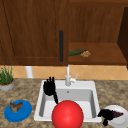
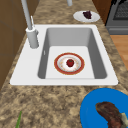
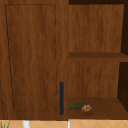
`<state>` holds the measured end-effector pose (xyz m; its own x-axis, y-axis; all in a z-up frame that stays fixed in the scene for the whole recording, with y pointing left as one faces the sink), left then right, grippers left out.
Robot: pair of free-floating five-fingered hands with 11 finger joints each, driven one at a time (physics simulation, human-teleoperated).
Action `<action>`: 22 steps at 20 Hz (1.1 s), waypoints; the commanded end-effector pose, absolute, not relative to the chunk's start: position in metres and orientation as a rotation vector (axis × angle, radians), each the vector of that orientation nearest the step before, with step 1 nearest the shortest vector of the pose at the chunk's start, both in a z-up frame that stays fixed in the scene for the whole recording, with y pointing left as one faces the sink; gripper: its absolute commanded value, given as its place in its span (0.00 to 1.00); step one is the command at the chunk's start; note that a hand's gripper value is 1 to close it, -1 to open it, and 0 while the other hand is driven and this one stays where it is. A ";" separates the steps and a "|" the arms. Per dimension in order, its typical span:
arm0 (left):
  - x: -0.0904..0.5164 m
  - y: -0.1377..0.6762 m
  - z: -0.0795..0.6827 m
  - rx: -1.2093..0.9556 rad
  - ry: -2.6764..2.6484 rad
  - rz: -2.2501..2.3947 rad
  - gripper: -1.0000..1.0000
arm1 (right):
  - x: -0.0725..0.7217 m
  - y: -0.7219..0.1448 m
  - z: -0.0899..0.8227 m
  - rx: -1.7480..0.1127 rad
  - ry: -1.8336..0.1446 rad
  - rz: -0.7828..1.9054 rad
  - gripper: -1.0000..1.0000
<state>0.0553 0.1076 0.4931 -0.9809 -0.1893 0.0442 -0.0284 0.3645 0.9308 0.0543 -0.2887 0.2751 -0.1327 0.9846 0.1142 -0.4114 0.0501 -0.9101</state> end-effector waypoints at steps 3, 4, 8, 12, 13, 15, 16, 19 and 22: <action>0.055 0.107 0.500 0.296 -2.546 -1.501 0.00 | 0.054 -0.289 0.275 -0.758 -1.038 1.426 0.50; 0.055 0.107 0.500 0.297 -2.548 -1.495 0.00 | 0.054 -0.289 0.275 -0.758 -1.038 1.426 0.50; 0.055 0.106 0.502 0.300 -2.555 -1.482 0.00 | 0.054 -0.289 0.275 -0.758 -1.038 1.426 0.50; 0.055 0.105 0.504 0.296 -2.558 -1.471 0.00 | 0.054 -0.289 0.275 -0.758 -1.038 1.426 0.50; 0.056 0.105 0.504 0.294 -2.559 -1.468 0.00 | 0.054 -0.289 0.275 -0.758 -1.038 1.426 0.50; 0.056 0.105 0.503 0.280 -2.563 -1.464 0.00 | 0.054 -0.289 0.275 -0.758 -1.038 1.426 0.50; 0.056 0.105 0.503 0.280 -2.565 -1.462 0.00 | 0.054 -0.289 0.275 -0.758 -1.038 1.426 0.50; 0.056 0.104 0.503 0.281 -2.570 -1.453 0.00 | 0.054 -0.289 0.275 -0.758 -1.038 1.426 0.50; 0.056 0.104 0.504 0.283 -2.573 -1.444 0.00 | 0.054 -0.289 0.275 -0.758 -1.038 1.426 0.50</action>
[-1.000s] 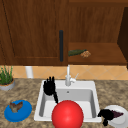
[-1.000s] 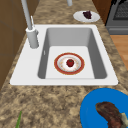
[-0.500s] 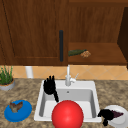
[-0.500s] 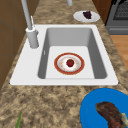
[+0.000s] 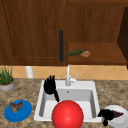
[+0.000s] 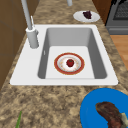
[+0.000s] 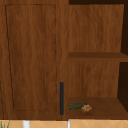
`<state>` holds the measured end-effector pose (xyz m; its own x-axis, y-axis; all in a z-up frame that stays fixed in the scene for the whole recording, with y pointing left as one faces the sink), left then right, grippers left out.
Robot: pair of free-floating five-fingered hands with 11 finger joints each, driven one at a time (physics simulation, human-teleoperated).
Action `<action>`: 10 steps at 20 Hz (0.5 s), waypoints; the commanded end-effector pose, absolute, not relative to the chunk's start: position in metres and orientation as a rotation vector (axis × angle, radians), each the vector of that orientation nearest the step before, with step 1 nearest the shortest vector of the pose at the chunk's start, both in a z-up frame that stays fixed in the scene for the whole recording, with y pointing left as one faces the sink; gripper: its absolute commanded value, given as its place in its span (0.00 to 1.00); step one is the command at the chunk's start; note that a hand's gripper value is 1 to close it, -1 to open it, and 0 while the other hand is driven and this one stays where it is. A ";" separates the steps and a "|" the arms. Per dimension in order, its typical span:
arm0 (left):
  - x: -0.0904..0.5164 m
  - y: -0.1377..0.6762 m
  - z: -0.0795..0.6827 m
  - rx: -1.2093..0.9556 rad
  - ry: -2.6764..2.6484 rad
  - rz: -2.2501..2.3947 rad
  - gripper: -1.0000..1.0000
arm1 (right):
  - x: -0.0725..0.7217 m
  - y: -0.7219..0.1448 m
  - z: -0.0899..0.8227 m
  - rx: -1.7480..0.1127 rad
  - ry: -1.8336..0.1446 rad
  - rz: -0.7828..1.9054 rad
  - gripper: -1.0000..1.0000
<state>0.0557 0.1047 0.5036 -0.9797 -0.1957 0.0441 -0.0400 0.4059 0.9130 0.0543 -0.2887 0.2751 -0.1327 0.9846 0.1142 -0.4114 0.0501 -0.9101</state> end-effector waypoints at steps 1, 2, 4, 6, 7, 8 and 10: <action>0.056 0.104 0.504 0.283 -2.574 -1.441 0.00 | 0.054 -0.289 0.275 -0.758 -1.038 1.426 0.50; 0.056 0.104 0.504 0.284 -2.575 -1.438 0.00 | 0.054 -0.289 0.275 -0.758 -1.038 1.426 0.50; 0.056 0.103 0.504 0.285 -2.578 -1.432 0.00 | 0.054 -0.289 0.275 -0.758 -1.038 1.426 0.50; 0.056 0.103 0.504 0.285 -2.581 -1.427 0.00 | 0.054 -0.289 0.275 -0.758 -1.038 1.426 0.50; 0.056 0.103 0.504 0.286 -2.583 -1.424 0.00 | 0.054 -0.289 0.275 -0.758 -1.038 1.426 0.50; 0.056 0.103 0.504 0.286 -2.584 -1.421 0.00 | 0.054 -0.289 0.275 -0.758 -1.038 1.426 0.50; 0.056 0.102 0.504 0.287 -2.588 -1.415 0.00 | 0.054 -0.289 0.275 -0.758 -1.038 1.426 0.50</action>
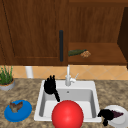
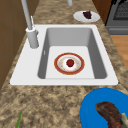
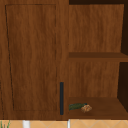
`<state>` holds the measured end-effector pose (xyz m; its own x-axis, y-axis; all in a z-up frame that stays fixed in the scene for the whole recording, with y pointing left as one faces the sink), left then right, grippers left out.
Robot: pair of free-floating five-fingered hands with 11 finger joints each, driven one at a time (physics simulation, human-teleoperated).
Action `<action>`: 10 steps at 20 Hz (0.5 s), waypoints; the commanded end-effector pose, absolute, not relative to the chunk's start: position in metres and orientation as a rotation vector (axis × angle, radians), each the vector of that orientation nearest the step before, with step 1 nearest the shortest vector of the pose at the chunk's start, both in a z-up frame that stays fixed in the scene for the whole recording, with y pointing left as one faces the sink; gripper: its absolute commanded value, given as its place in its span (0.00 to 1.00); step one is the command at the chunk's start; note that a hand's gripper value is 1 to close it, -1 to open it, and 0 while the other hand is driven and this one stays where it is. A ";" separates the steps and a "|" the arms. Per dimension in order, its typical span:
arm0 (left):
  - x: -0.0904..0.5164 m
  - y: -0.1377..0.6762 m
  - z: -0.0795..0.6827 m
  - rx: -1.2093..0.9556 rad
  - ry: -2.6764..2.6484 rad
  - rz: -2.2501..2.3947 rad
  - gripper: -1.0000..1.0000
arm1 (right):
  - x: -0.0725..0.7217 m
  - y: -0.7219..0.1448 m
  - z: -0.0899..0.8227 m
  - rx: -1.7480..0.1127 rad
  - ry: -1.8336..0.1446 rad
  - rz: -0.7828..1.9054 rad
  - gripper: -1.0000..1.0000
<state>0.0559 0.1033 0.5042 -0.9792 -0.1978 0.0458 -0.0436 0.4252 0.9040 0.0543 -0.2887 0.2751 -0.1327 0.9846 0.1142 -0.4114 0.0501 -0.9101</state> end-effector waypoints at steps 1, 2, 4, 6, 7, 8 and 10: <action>0.056 0.102 0.504 0.288 -2.589 -1.412 0.00 | 0.054 -0.289 0.275 -0.758 -1.038 1.426 0.50; 0.056 0.102 0.504 0.288 -2.590 -1.409 0.00 | 0.054 -0.289 0.275 -0.758 -1.038 1.426 0.50; 0.056 0.102 0.504 0.289 -2.593 -1.404 0.00 | 0.054 -0.289 0.275 -0.758 -1.038 1.426 0.50; 0.056 0.102 0.504 0.290 -2.596 -1.398 0.00 | 0.054 -0.289 0.275 -0.758 -1.038 1.426 0.50; 0.056 0.102 0.504 0.291 -2.597 -1.395 0.00 | 0.054 -0.289 0.275 -0.758 -1.038 1.426 0.50; 0.056 0.101 0.505 0.291 -2.599 -1.392 0.00 | 0.054 -0.289 0.275 -0.758 -1.038 1.426 0.50; 0.056 0.101 0.505 0.291 -2.601 -1.386 0.00 | 0.054 -0.289 0.275 -0.758 -1.038 1.426 0.50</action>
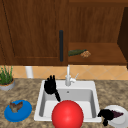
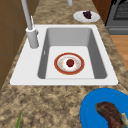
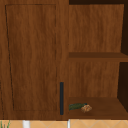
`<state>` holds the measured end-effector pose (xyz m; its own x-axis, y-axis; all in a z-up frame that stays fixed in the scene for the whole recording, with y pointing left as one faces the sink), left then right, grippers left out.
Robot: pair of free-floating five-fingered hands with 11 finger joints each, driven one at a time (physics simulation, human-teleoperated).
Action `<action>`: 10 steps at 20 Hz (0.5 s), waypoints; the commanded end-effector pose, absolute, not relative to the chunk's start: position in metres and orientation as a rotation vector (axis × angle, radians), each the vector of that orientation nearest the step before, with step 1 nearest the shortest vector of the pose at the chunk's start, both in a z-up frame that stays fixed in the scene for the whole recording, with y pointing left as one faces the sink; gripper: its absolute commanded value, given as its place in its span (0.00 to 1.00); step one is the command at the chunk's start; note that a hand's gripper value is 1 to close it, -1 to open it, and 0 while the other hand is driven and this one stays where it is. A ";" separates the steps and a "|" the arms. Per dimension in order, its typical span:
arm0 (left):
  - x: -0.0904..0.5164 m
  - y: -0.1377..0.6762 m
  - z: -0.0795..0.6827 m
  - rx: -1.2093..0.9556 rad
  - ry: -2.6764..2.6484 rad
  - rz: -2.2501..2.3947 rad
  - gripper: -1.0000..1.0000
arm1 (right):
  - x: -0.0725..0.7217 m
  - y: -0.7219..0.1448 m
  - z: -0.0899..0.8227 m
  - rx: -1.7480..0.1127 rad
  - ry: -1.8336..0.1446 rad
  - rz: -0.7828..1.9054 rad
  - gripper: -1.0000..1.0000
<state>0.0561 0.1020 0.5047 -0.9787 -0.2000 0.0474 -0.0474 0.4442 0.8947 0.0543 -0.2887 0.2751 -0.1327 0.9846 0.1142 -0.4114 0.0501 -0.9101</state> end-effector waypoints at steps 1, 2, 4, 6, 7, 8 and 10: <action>0.056 0.101 0.505 0.291 -2.599 -1.382 0.00 | 0.054 -0.289 0.275 -0.758 -1.038 1.426 0.50; 0.056 0.101 0.505 0.305 -2.615 -1.384 0.00 | 0.054 -0.289 0.275 -0.758 -1.038 1.426 0.50; 0.056 0.101 0.505 0.320 -2.622 -1.379 0.00 | 0.054 -0.289 0.275 -0.758 -1.038 1.426 0.50; 0.056 0.101 0.505 0.339 -2.624 -1.381 0.00 | 0.054 -0.289 0.275 -0.758 -1.038 1.426 0.50; 0.055 0.101 0.505 0.352 -2.628 -1.389 0.00 | 0.054 -0.289 0.275 -0.758 -1.038 1.426 0.50; 0.055 0.100 0.505 0.379 -2.638 -1.411 0.00 | 0.054 -0.289 0.275 -0.758 -1.038 1.426 0.50; 0.056 0.100 0.505 0.421 -2.631 -1.483 0.00 | 0.054 -0.289 0.275 -0.758 -1.038 1.426 0.50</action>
